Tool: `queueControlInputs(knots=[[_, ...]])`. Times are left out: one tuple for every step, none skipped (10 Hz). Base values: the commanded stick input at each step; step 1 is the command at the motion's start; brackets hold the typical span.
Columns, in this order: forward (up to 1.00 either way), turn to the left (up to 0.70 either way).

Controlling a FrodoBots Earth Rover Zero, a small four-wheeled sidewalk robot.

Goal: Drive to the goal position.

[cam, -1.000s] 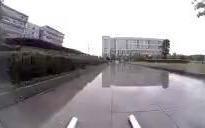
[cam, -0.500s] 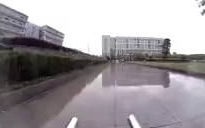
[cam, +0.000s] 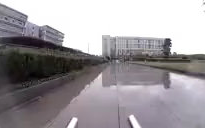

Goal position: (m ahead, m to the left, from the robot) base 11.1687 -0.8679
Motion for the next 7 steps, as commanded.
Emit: queueControlInputs(knots=[[0.70, 0.00], [0.70, 0.00], [0.70, 0.00], [0.70, 0.00], [0.70, 0.00], [0.70, -0.01], [0.70, -0.06]])
